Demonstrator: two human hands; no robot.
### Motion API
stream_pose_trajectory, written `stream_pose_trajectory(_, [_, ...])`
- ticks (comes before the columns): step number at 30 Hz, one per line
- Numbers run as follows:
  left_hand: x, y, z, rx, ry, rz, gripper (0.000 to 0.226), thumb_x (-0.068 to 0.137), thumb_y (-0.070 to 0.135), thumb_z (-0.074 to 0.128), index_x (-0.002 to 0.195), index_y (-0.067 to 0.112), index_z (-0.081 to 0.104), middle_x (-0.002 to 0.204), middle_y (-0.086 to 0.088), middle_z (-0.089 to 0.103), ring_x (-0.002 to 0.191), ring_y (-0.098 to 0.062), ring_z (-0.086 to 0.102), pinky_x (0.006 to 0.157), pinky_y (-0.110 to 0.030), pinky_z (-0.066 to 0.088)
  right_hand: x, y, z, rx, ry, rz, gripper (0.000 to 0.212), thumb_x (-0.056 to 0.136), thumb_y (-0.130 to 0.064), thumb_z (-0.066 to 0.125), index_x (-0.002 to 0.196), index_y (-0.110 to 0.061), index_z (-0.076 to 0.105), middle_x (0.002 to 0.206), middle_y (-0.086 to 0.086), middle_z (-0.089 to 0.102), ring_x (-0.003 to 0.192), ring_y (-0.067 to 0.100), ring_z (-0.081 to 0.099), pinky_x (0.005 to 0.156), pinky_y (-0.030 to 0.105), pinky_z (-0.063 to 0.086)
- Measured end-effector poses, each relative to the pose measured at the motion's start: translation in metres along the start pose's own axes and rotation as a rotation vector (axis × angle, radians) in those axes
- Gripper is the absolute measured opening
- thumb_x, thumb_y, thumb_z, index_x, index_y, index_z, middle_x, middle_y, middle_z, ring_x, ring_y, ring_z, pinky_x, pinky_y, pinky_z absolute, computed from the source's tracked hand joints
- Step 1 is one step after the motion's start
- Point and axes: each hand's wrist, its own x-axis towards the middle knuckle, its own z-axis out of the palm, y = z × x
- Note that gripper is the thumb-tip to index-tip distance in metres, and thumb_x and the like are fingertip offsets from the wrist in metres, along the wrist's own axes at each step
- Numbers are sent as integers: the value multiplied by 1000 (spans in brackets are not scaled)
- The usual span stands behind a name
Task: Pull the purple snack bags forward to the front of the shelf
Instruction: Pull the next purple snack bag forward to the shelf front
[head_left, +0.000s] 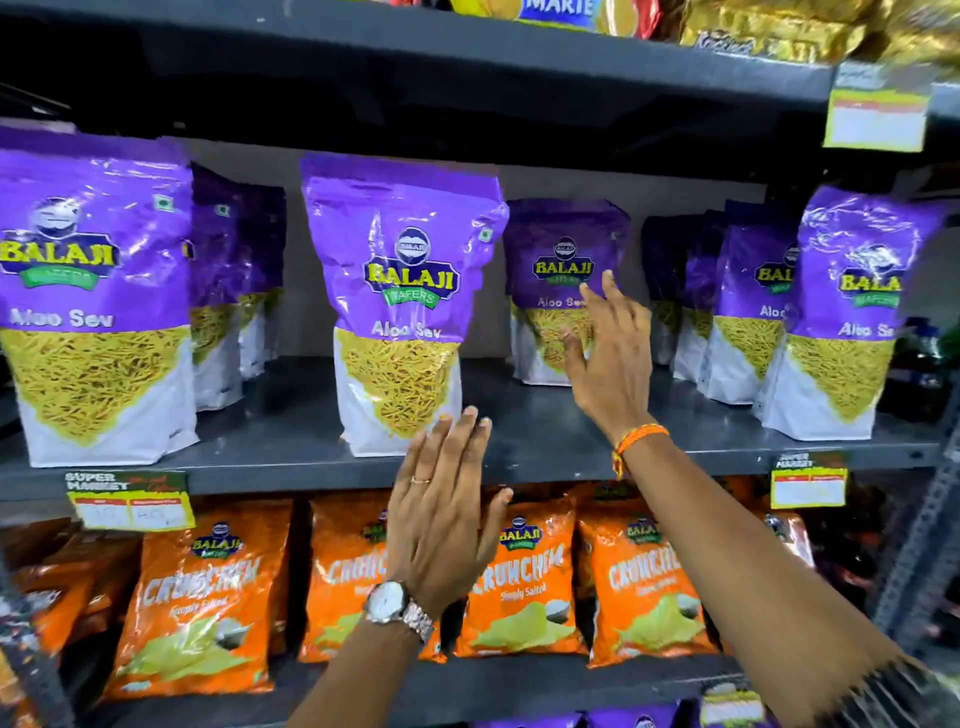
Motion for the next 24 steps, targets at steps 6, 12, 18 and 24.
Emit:
stream_pose_trajectory(6, [11, 27, 43, 30, -116, 26, 68, 97, 48, 50, 152, 10, 43, 160, -7, 40, 149, -26, 35, 124, -43, 22, 19, 26, 27, -126, -232, 63, 70, 86, -21, 68, 150, -16, 39, 165, 10, 25, 139, 34, 31, 98, 58, 50])
stream_pose_trajectory(12, [5, 24, 63, 189, -67, 54, 59, 97, 52, 46, 139, 13, 58, 148, -9, 55, 127, -30, 54, 113, -45, 33, 35, 31, 63, -216, -427, 105, 87, 86, -47, 72, 154, -25, 24, 164, 11, 15, 138, 45, 25, 92, 66, 51])
stream_pose_trajectory(18, [3, 23, 70, 246, -48, 62, 55, 98, 51, 44, 131, 11, 62, 131, -11, 65, 113, -33, 62, 104, -47, 39, 39, 36, 94, -233, -446, 132, 95, 82, -51, 76, 157, -32, 21, 169, 8, 1, 148, 47, 9, 93, 68, 49])
stream_pose_trajectory(24, [3, 22, 73, 265, -34, 69, 54, 94, 51, 51, 130, 11, 63, 127, -11, 67, 111, -33, 62, 102, -47, 39, 35, 39, 101, -260, -431, 121, 83, 93, -39, 66, 160, -30, 18, 169, 11, 6, 150, 46, 7, 95, 66, 49])
